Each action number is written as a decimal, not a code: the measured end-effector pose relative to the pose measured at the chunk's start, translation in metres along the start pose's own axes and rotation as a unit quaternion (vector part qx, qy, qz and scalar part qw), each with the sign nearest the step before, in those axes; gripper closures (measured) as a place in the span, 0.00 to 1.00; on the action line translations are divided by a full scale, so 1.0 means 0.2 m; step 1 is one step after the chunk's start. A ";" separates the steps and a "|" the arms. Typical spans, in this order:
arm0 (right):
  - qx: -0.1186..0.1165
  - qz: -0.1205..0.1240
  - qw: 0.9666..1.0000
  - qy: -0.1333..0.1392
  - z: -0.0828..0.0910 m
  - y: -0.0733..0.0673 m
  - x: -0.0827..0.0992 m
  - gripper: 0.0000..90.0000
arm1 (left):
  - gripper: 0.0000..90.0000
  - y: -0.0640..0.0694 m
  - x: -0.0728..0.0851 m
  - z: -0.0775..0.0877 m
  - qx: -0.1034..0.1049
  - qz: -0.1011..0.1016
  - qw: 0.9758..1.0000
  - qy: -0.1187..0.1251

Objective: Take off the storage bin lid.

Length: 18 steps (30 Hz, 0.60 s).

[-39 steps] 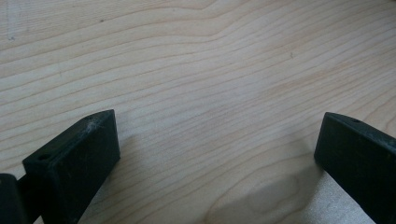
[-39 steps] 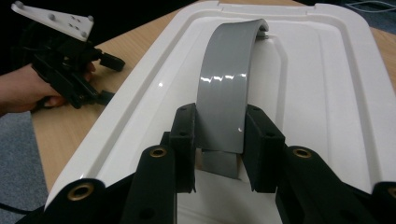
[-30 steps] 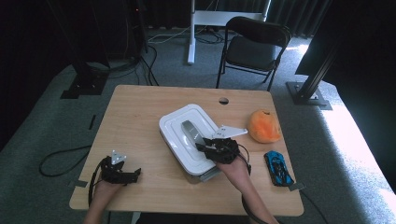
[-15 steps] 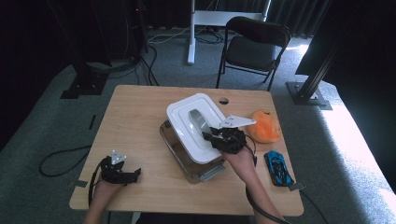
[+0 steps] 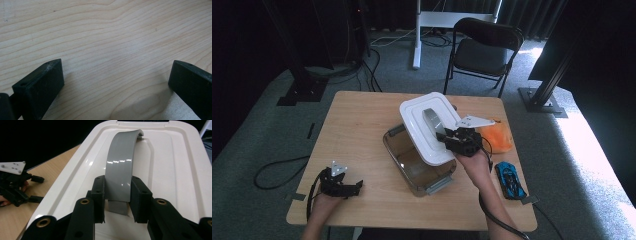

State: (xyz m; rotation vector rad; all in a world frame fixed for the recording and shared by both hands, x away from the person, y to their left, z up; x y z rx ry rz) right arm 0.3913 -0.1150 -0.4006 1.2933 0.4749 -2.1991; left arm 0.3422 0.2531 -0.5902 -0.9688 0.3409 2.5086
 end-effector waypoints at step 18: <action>0.051 -0.031 0.998 -0.004 -0.06 0.24 0.00 0.76 | 0.01 0.00 0.00 0.00 0.000 0.001 1.000 0.001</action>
Point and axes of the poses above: each handheld gripper's, and its own axes: z roughly backward along the jaws, x roughly out of its underside, y roughly to its right, the point moved 6 cm from there along -z, roughly forward along the jaws, and after that the axes turned 7 degrees about x, right-handed, at the moved point
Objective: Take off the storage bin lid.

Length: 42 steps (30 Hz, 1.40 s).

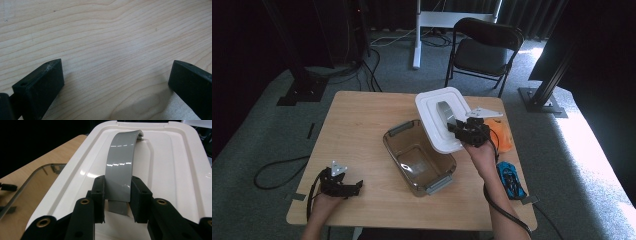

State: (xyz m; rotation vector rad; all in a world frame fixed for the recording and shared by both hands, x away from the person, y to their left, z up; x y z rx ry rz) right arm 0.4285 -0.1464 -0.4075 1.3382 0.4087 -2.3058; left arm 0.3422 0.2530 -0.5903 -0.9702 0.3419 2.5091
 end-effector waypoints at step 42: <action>0.061 -0.052 0.996 -0.040 -0.46 0.29 -0.01 0.76 | 0.01 0.00 0.00 0.00 0.002 -0.001 1.000 -0.001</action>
Point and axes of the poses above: each handheld gripper's, and its own axes: z roughly backward along the jaws, x roughly out of its underside, y roughly to its right, the point moved 6 cm from there along -z, roughly forward along the jaws, and after that the axes turned 7 degrees about x, right-handed, at the moved point
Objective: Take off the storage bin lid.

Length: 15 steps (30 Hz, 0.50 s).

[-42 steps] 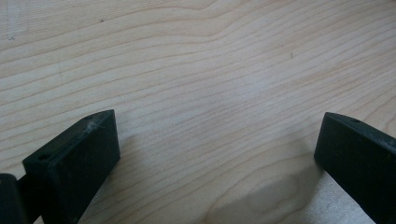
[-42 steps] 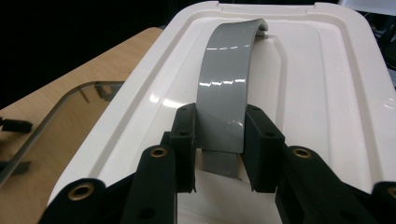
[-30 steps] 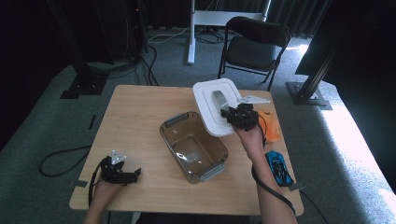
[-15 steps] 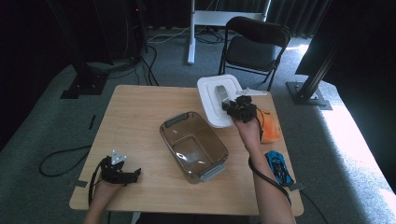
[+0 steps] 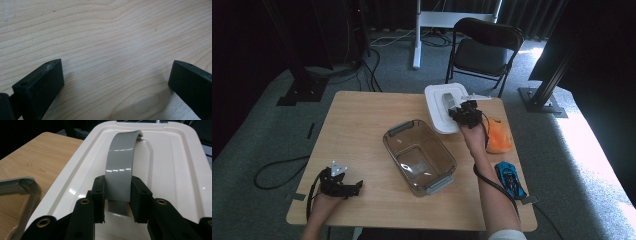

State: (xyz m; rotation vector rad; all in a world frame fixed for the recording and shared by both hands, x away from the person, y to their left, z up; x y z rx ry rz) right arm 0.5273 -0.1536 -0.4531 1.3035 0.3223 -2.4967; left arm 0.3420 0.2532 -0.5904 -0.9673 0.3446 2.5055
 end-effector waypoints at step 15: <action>0.002 -0.020 0.998 -0.053 -0.19 0.01 0.19 0.76 | 0.01 0.00 0.00 0.00 0.000 0.000 1.000 0.000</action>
Point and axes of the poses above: each handheld gripper's, and its own axes: z roughly backward along the jaws, x roughly out of its underside, y roughly to its right, the point moved 6 cm from there along -z, roughly forward along the jaws, and after that the axes turned 7 degrees about x, right-handed, at the moved point
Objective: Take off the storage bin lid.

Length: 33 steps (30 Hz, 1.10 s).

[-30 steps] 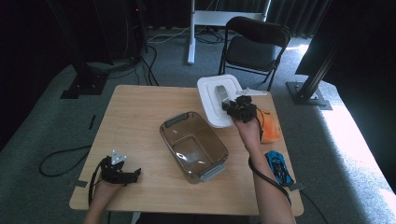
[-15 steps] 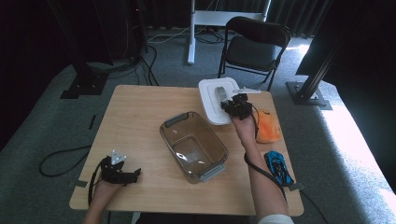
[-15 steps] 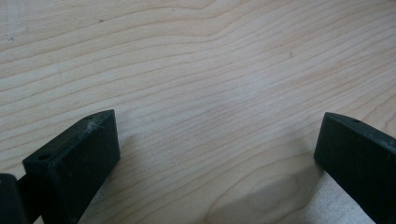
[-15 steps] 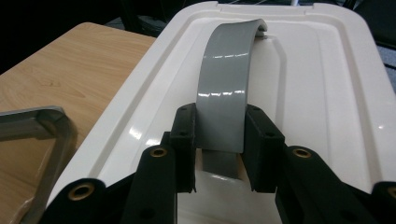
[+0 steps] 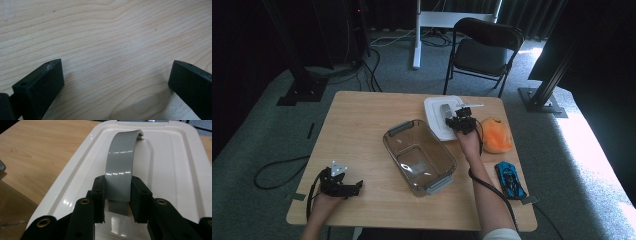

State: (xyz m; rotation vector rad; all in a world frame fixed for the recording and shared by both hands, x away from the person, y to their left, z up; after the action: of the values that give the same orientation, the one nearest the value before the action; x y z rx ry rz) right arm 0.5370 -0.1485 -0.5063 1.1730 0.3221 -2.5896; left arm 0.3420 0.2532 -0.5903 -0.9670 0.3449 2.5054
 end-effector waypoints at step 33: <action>0.007 0.003 0.998 -0.056 -0.13 -0.04 0.24 0.71 | 0.01 0.00 0.00 0.00 -0.001 0.001 1.000 0.000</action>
State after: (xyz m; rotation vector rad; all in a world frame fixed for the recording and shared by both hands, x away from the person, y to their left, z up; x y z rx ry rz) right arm 0.5230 -0.1403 -0.5591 1.0272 0.2765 -2.6424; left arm 0.3415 0.2535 -0.5903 -0.9680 0.3439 2.5071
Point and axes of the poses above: each handheld gripper's, and its own axes: z roughly backward along the jaws, x roughly out of its underside, y roughly to its right, the point moved 6 cm from there along -z, roughly forward along the jaws, and after that the axes turned 7 degrees about x, right-handed, at the moved point
